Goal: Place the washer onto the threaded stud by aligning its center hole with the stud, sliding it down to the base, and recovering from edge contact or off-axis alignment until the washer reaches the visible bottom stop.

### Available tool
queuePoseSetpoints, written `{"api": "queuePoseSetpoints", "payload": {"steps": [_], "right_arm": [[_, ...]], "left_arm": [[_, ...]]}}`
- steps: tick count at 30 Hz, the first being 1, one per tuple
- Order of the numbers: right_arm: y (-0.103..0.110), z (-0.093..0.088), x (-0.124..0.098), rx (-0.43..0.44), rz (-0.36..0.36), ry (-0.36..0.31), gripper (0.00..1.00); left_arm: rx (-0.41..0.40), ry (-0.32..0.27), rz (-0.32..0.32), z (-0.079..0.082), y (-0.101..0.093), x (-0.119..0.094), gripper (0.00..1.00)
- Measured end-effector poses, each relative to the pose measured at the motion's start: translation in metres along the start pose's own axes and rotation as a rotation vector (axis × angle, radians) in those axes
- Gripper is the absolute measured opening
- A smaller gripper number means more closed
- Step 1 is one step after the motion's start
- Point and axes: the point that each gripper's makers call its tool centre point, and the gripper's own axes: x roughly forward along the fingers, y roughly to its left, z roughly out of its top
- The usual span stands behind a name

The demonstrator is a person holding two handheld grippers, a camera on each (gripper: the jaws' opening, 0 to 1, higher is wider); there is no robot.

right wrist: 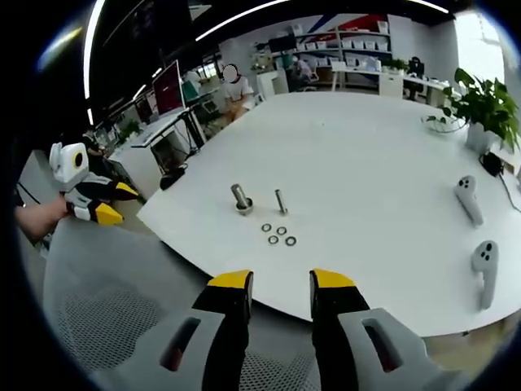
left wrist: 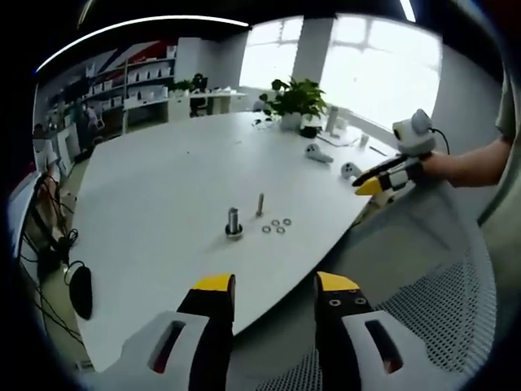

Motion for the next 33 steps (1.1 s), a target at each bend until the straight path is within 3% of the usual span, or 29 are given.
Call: {"api": "queuePoseSetpoints", "payload": {"steps": [3, 8, 11, 14, 22, 25, 30, 33], "right_arm": [[-0.002, 0.006, -0.003, -0.009, -0.009, -0.019, 0.30], [-0.004, 0.005, -0.001, -0.082, 0.009, 0.037, 0.30], [-0.008, 0.015, 0.000, -0.097, 0.014, 0.028, 0.30], [-0.009, 0.025, 0.006, -0.106, 0.025, 0.022, 0.30], [0.001, 0.044, 0.035, -0.229, 0.082, 0.069, 0.28], [0.003, 0.039, 0.048, -0.357, 0.081, 0.122, 0.28], [-0.001, 0.013, 0.076, -0.555, 0.094, 0.249, 0.27], [0.001, 0.003, 0.091, -0.543, 0.125, 0.286, 0.27]], "left_arm": [[0.001, 0.001, 0.001, 0.000, 0.000, 0.000, 0.37], [0.001, 0.000, 0.009, 0.000, 0.002, -0.001, 0.38], [0.001, -0.016, 0.025, 0.003, 0.005, -0.002, 0.38], [-0.002, -0.019, 0.026, 0.003, 0.006, -0.002, 0.38], [-0.003, -0.017, 0.029, 0.002, 0.006, -0.002, 0.38], [-0.004, -0.011, 0.029, 0.002, 0.007, -0.001, 0.37], [-0.008, -0.007, 0.036, 0.001, 0.008, -0.001, 0.37], [-0.013, -0.005, 0.043, 0.000, 0.010, -0.002, 0.37]]}}
